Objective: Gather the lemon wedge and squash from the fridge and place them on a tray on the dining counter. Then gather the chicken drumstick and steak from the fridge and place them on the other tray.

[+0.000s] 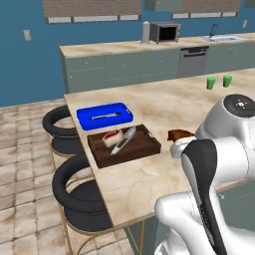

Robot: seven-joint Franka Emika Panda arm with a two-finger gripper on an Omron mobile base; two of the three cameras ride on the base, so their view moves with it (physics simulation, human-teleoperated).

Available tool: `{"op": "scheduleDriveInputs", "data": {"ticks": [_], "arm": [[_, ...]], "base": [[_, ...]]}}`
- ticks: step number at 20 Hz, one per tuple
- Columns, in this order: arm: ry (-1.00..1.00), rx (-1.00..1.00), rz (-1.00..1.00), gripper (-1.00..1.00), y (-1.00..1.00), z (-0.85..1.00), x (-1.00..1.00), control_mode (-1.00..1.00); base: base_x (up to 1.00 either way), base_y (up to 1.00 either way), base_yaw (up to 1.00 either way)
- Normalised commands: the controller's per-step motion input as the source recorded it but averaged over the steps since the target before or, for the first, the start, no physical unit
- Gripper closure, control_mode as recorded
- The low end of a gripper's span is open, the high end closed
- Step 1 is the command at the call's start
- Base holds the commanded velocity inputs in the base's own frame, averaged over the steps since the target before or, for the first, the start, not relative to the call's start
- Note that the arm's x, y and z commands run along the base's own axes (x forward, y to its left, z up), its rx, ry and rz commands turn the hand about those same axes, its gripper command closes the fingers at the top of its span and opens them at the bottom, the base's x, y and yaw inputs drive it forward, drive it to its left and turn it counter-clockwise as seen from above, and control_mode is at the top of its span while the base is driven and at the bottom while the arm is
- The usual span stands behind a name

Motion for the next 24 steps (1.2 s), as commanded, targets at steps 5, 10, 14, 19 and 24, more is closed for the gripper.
{"op": "scheduleDriveInputs", "data": {"ticks": [5, 10, 14, 19, 24], "arm": [[0.0, 0.09, 0.0, 1.0, 0.0, -0.06, 0.78, -1.0], [0.0, 0.06, -0.01, 1.0, 0.11, -0.12, 0.77, -1.0], [0.0, 0.0, -0.17, 1.0, 0.34, -0.16, 0.62, -1.0], [0.0, 0.0, -0.19, 1.0, 0.26, -0.23, 0.53, -1.0], [0.0, 0.02, -0.14, 1.0, 0.1, -0.27, 0.42, -1.0]], "base": [[0.0, 0.0, 0.0], [0.0, 0.0, 0.0], [0.0, 0.0, 0.0], [0.0, 0.0, 0.0], [0.0, 0.0, 0.0]]}}
